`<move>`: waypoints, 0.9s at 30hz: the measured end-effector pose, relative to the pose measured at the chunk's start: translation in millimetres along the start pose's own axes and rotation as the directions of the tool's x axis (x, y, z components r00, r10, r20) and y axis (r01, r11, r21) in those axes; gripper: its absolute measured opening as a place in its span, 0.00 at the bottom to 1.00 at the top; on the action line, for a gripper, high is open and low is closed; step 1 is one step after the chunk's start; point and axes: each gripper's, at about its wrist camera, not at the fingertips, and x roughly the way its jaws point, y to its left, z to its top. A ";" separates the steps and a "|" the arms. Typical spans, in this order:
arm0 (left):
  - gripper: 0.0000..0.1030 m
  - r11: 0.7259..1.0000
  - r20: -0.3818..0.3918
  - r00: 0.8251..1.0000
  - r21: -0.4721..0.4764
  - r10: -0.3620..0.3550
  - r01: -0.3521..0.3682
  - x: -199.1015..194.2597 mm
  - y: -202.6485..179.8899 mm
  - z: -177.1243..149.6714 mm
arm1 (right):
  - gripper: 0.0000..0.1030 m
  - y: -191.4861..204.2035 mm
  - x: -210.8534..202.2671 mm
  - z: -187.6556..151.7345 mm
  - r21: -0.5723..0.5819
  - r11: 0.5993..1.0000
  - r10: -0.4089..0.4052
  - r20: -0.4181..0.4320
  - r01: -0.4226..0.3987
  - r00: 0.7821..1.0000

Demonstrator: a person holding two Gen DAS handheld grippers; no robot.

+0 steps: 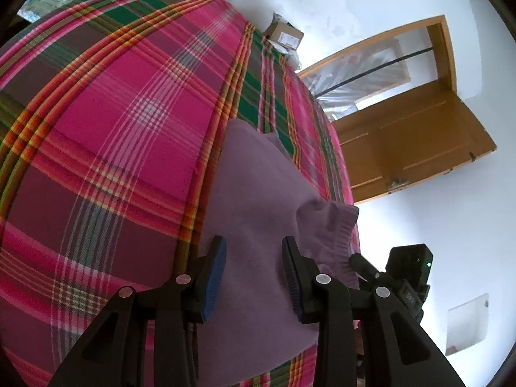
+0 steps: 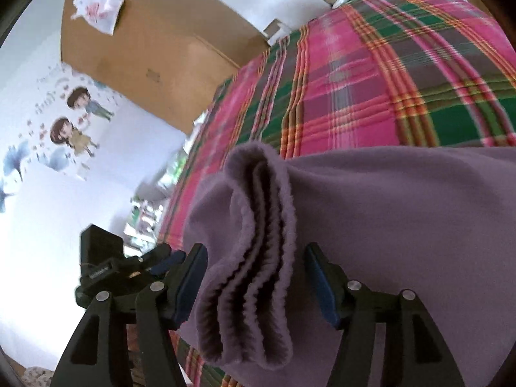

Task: Fold clothes
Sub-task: 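Lower the waistband onto the folded trousers with both grippers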

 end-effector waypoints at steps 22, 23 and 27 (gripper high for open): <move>0.35 1.000 -0.024 1.000 -0.001 0.014 -0.014 -6.2 9.1 -4.3 | 0.24 -7.1 -12.6 -25.2 0.116 0.992 -0.058 0.060 0.050 0.997; 0.35 1.000 -0.024 1.000 -0.001 0.016 -0.016 -6.0 9.3 -4.3 | 0.25 -12.4 -9.0 -26.7 0.133 0.990 -0.065 0.051 0.057 0.997; 0.35 1.000 -0.022 0.999 0.000 0.023 -0.023 -5.8 7.7 -4.4 | 0.36 -5.7 -16.8 -18.7 0.090 0.986 -0.149 0.098 0.140 0.984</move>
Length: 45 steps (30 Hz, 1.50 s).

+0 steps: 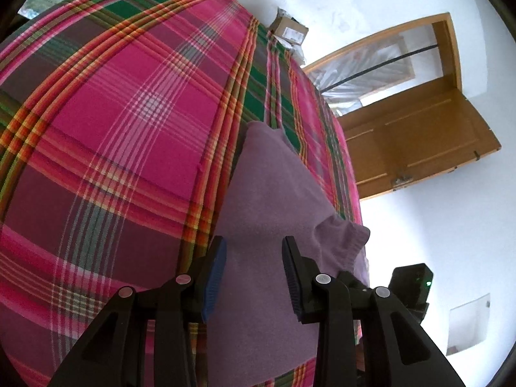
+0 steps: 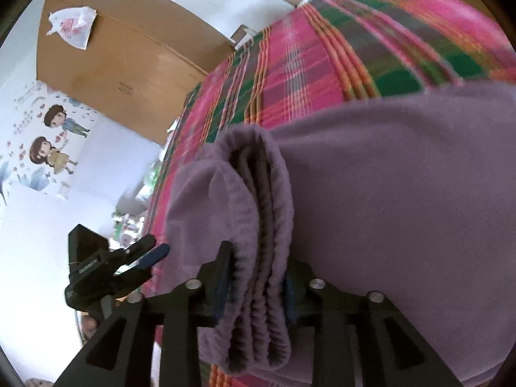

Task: Fold clothes
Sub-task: 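Lower the waistband onto the folded trousers with both grippers, then open both grippers and release the waistband on the trousers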

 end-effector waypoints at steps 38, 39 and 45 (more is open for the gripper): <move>0.35 1.000 0.007 1.000 -0.015 0.026 -0.026 3.7 -1.3 3.0 | 0.17 59.1 -24.6 8.3 -0.429 0.853 -0.214 0.234 0.298 0.948; 0.35 1.000 0.007 1.000 -0.016 0.026 -0.026 3.4 -1.7 2.6 | 0.18 66.6 -23.7 0.3 -0.478 0.831 -0.198 0.222 0.284 0.955; 0.35 1.000 0.006 1.000 -0.003 0.027 -0.027 0.0 -2.6 -0.7 | 0.20 68.9 -6.1 -47.5 -0.602 0.741 -0.259 0.155 0.299 0.953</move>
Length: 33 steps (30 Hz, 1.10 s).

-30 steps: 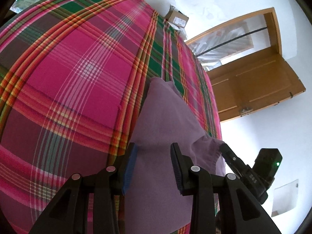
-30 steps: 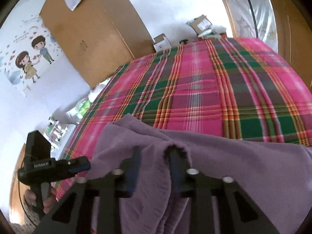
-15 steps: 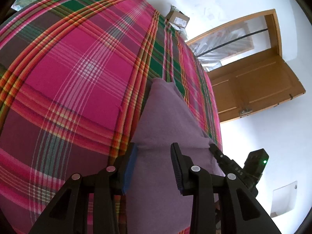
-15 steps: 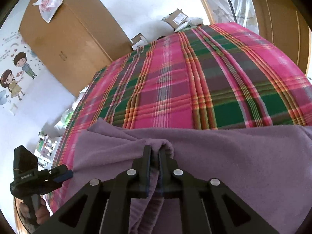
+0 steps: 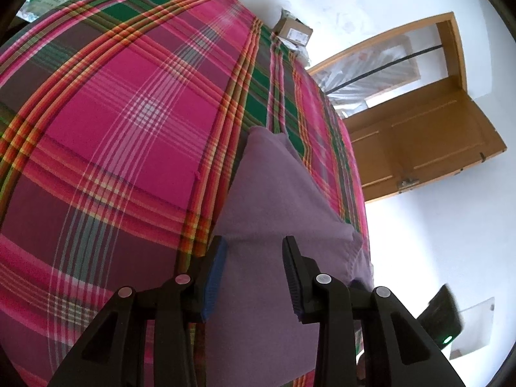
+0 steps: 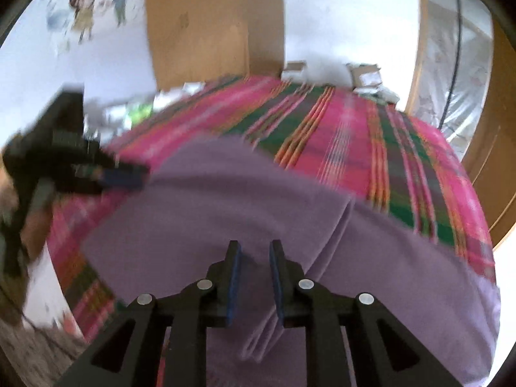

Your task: Fold clothes

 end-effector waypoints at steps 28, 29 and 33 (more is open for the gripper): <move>0.60 0.974 -0.016 0.997 0.215 0.077 -0.072 -35.2 -1.6 -65.8 | 0.48 26.7 -21.0 -36.5 0.056 0.997 -0.052 0.001 0.052 0.999; 0.59 0.974 -0.018 0.997 0.216 0.076 -0.070 -36.2 -0.5 -67.4 | 0.48 25.9 -21.4 -39.9 0.063 0.997 -0.044 -0.005 0.044 0.999; 0.40 0.973 -0.025 0.996 0.216 0.083 -0.076 -39.1 4.2 -72.2 | 0.48 21.7 -26.2 -51.3 0.104 0.994 -0.016 -0.017 0.018 1.000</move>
